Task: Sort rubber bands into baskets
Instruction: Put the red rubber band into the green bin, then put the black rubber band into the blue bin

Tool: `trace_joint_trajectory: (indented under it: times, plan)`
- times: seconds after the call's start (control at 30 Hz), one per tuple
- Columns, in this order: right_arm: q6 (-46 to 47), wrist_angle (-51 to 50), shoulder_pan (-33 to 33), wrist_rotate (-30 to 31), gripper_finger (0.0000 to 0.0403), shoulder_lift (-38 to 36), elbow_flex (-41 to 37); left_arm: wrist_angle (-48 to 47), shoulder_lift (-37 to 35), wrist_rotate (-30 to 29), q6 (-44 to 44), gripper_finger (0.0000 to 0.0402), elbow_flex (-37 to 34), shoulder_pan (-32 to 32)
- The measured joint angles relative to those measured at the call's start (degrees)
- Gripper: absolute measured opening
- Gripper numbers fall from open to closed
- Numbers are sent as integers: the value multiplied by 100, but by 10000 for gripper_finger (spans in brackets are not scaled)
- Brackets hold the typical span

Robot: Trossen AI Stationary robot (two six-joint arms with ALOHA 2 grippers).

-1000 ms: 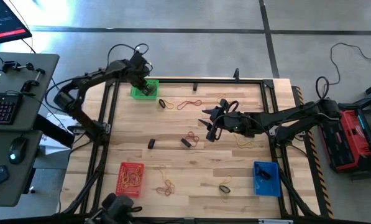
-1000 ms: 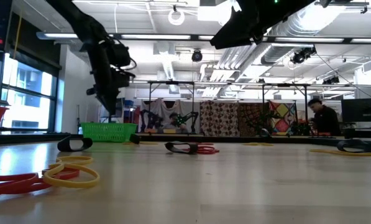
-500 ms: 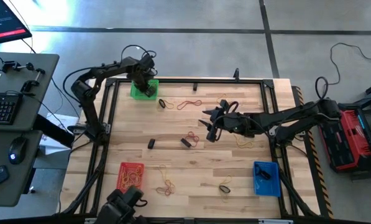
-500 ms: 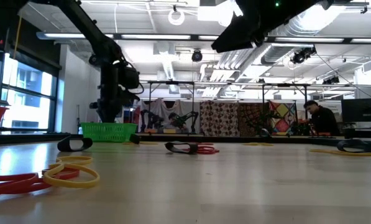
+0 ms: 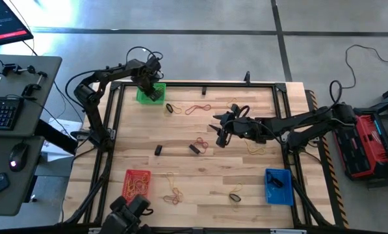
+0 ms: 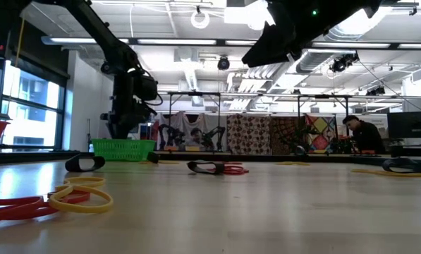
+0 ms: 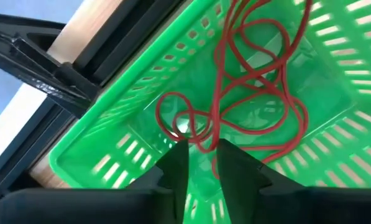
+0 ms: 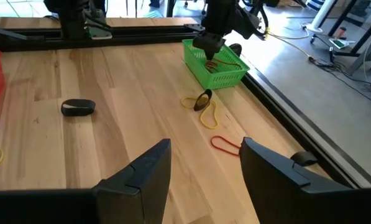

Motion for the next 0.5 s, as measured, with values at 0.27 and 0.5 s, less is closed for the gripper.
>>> trace_joint_trajectory:
  times: [0.27,0.5]
  plan:
    - [0,-1,0,4,181,0,0,-120,-20,-116,52,98,0,-112]
    - [0,-1,0,6,181,0,0,-44,-430,-282,50,73,0,-266]
